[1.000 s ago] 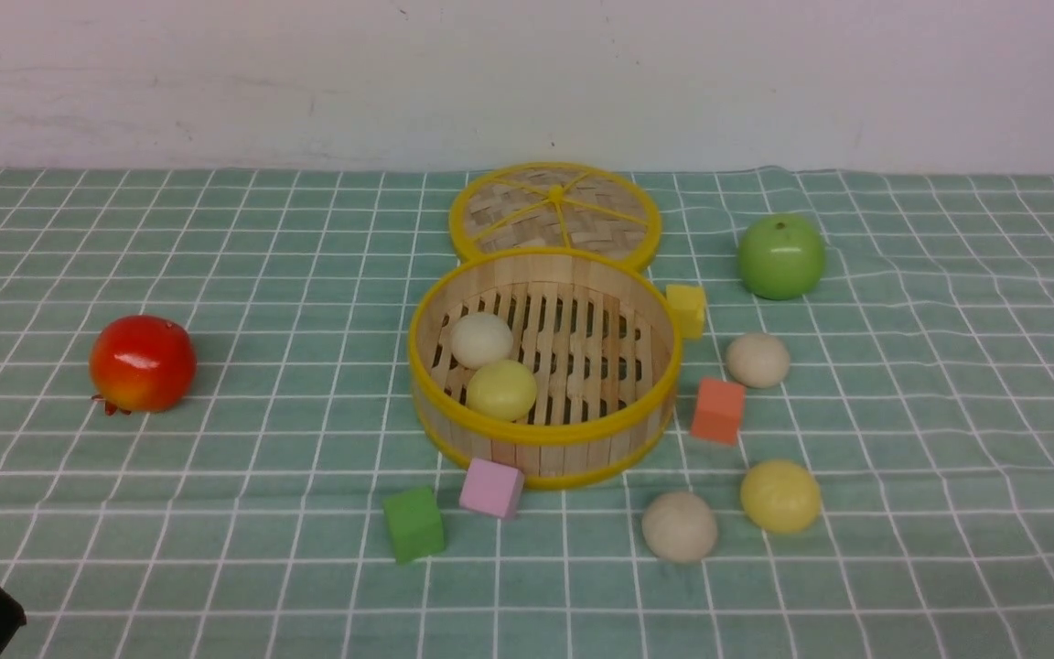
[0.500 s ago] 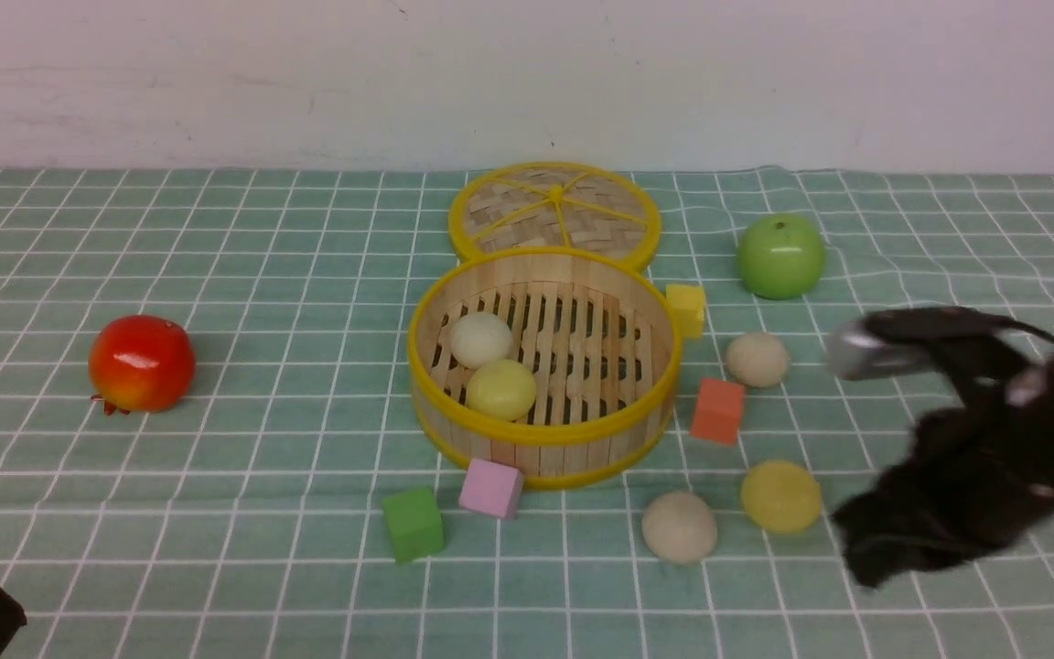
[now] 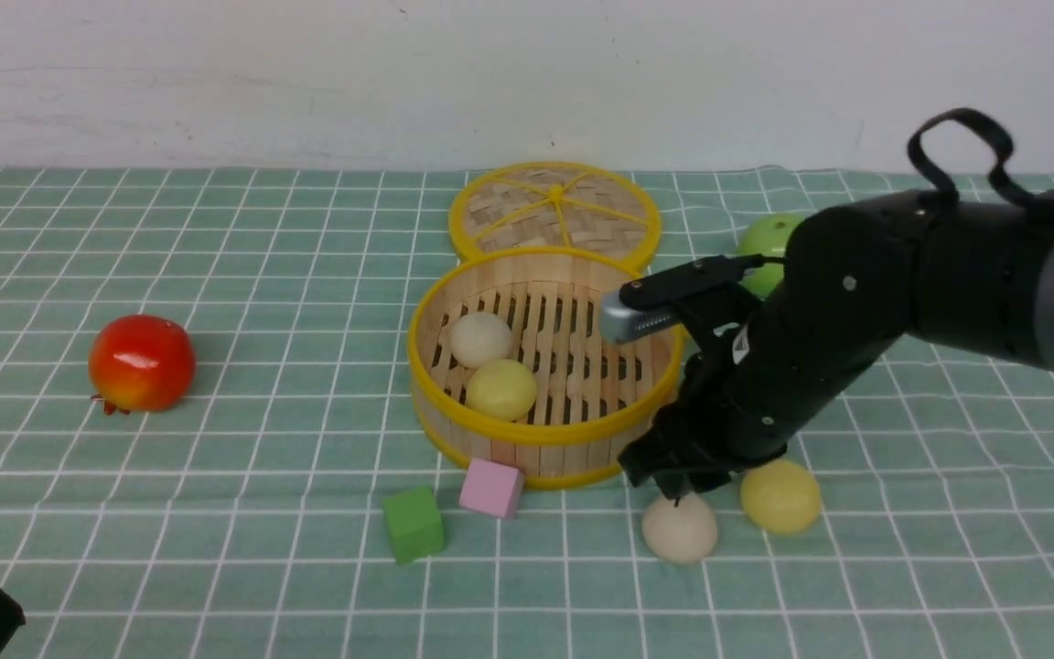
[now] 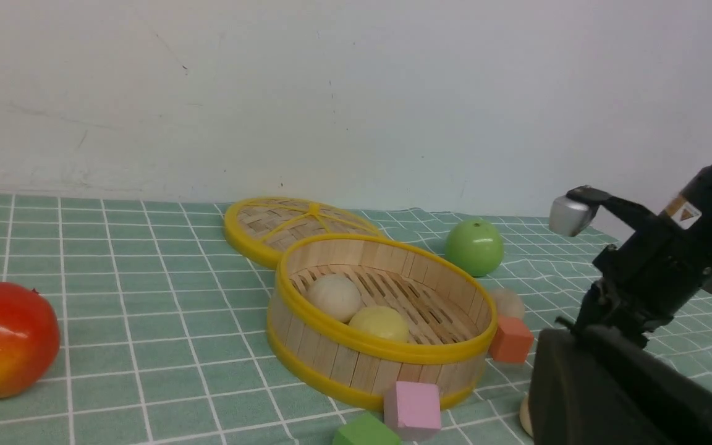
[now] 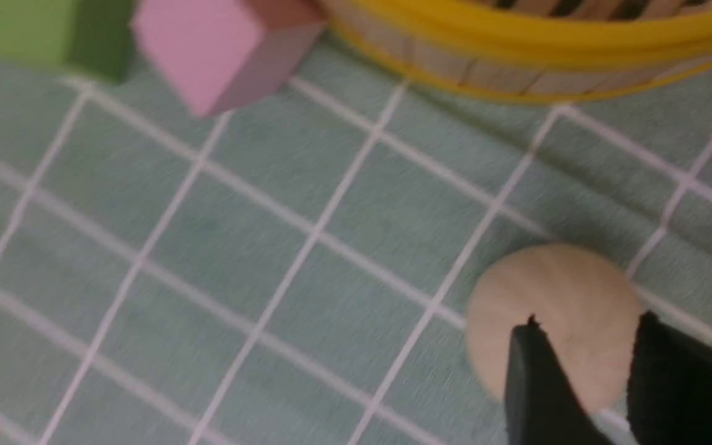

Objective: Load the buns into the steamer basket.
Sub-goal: Use the right arm to grab a steamed stuffed bun

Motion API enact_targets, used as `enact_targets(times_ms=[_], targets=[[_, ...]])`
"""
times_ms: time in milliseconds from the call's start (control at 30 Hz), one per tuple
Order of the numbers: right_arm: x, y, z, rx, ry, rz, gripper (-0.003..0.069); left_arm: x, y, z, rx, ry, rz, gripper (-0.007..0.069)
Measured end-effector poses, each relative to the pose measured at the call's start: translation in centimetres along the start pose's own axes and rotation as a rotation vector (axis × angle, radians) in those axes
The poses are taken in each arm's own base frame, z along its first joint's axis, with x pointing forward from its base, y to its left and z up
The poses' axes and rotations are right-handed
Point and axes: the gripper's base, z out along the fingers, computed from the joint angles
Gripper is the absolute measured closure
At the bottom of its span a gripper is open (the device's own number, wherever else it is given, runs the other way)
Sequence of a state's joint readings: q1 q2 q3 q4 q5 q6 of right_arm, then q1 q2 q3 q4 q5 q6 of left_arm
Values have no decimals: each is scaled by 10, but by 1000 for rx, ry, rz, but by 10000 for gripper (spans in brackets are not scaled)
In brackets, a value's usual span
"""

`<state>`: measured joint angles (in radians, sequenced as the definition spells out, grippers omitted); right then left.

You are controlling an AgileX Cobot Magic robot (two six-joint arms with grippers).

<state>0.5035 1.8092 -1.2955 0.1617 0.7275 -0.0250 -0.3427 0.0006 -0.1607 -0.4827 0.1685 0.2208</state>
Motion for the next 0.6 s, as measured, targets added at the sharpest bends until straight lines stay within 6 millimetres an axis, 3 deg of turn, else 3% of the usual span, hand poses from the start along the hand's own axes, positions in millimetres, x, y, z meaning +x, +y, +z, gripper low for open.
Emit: enact_targets(times_ms=[133, 367, 600], targets=[[-1, -3, 11, 11, 7, 14, 366, 0, 0, 0, 0, 0, 0, 618], [1, -12, 36, 76, 34, 5, 365, 0, 0, 0, 0, 0, 0, 613], [1, -14, 37, 77, 32, 31, 366, 0, 0, 0, 0, 0, 0, 606]])
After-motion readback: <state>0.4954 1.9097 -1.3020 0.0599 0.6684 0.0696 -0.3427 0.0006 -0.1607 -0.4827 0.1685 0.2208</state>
